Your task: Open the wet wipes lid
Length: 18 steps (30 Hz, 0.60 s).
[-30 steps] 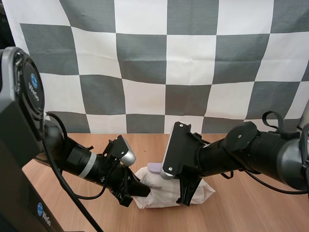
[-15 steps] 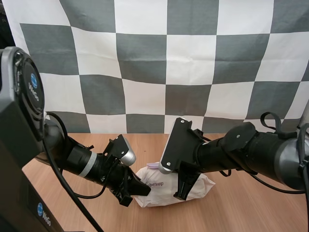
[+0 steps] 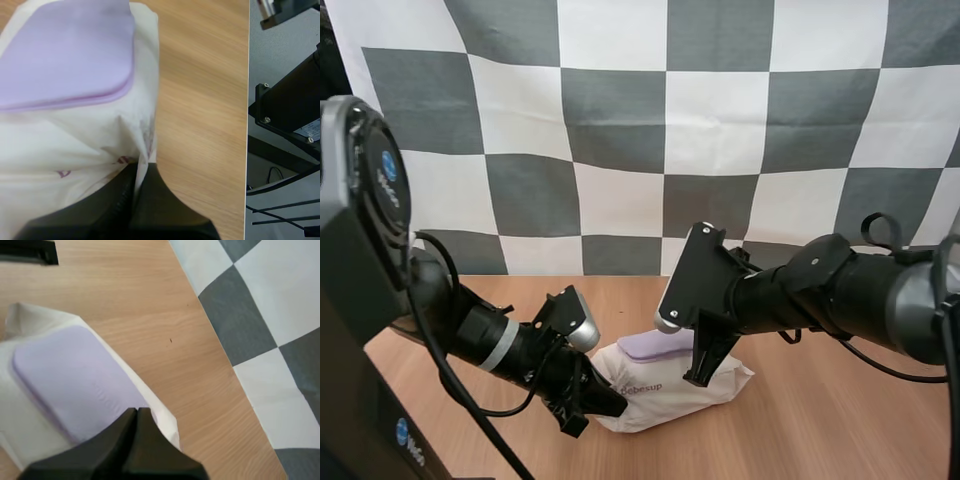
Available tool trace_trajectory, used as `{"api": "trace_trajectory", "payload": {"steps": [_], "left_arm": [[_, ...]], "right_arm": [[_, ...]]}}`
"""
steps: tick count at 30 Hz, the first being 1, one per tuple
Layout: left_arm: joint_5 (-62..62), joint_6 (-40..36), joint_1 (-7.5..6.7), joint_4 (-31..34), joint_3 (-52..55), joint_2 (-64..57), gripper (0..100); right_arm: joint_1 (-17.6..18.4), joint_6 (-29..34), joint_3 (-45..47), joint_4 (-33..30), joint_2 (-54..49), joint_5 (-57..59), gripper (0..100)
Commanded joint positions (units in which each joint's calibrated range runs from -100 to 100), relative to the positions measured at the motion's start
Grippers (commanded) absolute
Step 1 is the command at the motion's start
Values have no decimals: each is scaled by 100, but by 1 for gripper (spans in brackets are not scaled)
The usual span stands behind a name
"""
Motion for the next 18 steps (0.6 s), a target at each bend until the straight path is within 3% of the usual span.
{"api": "trace_trajectory", "payload": {"steps": [1,9,13,18], "left_arm": [[18,94,-3,-53,-5,-1,0],[18,94,-3,-53,-5,-1,0],[18,94,-3,-64,-5,-1,0],[18,94,-3,-116,-5,-1,0]], "right_arm": [[58,-5,13,-1,151,-254,0],[107,-5,13,-96,158,-587,0],[107,-5,13,-706,-249,-455,0],[107,65,13,-1755,-790,1140,0]]}}
